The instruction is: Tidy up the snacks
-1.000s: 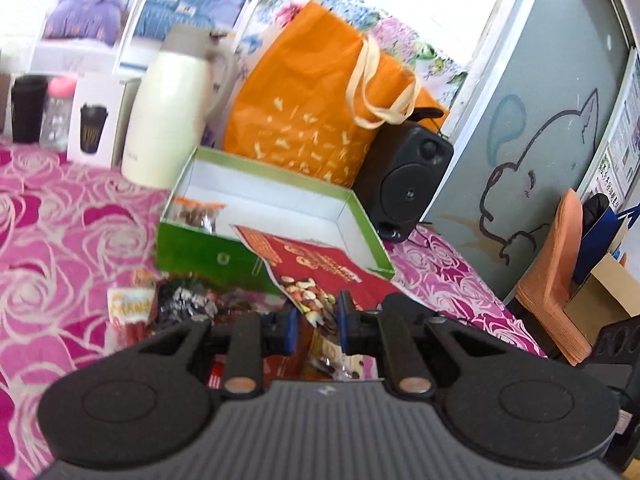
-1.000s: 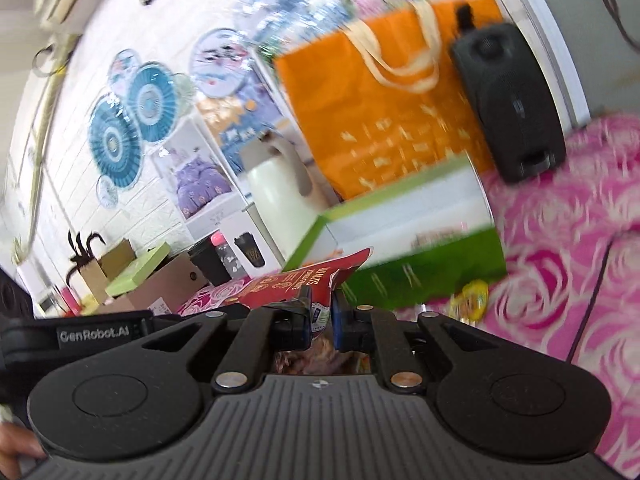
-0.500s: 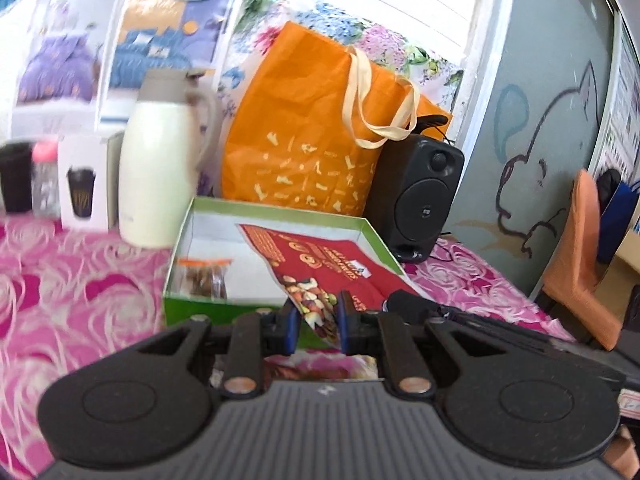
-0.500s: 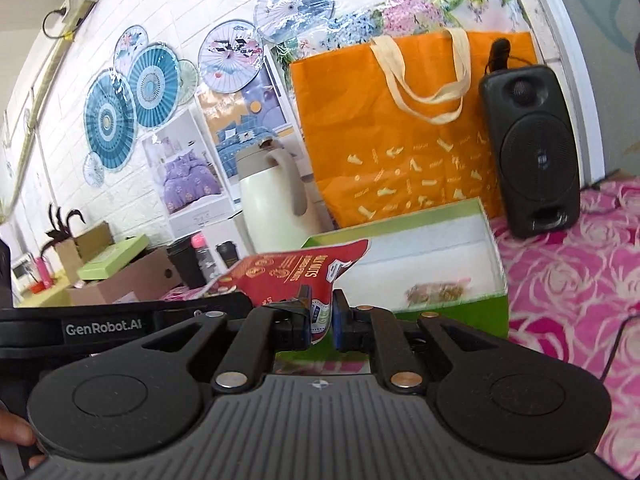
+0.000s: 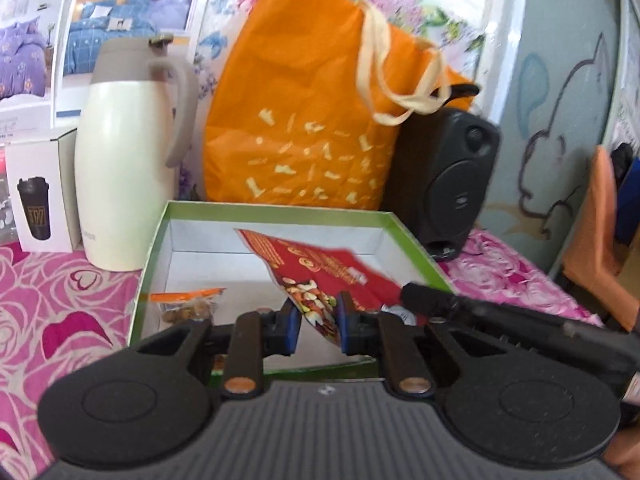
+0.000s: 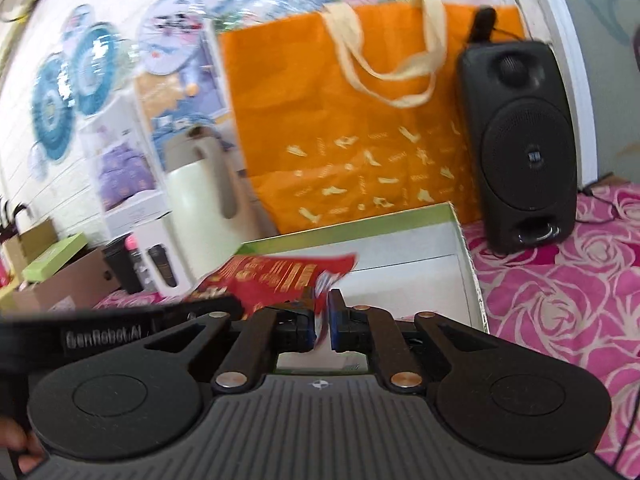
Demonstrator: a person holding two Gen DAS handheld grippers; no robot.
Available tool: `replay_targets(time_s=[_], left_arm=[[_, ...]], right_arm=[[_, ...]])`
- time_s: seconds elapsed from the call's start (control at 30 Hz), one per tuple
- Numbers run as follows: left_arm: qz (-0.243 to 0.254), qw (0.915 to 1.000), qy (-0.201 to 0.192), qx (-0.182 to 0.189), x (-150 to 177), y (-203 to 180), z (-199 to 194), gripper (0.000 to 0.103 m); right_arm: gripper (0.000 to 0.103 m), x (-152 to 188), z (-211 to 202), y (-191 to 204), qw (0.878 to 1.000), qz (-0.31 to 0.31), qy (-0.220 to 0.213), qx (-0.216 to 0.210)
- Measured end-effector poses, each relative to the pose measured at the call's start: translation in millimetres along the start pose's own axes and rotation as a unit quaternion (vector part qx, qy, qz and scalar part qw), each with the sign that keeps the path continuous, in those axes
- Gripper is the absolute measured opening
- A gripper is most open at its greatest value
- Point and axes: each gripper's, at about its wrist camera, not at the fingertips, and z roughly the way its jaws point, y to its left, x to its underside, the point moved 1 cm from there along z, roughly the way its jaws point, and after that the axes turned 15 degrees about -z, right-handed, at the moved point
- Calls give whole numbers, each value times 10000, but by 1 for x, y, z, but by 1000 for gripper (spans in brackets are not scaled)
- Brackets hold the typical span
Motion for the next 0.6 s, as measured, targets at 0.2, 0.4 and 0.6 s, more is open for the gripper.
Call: replay_targets(time_s=[0.2, 0.4, 0.6], left_arm=[[102, 9973, 383, -614, 2, 12, 42, 23], [-118, 9967, 69, -803, -9, 30, 4, 53], [68, 9958, -321, -853, 3, 48, -69, 60]], right_arm=[[14, -4, 17, 1, 9996, -249, -83, 97], [34, 2, -15, -11, 9981, 468, -155, -364], [43, 21, -61, -2, 9860, 1274, 42, -1071]])
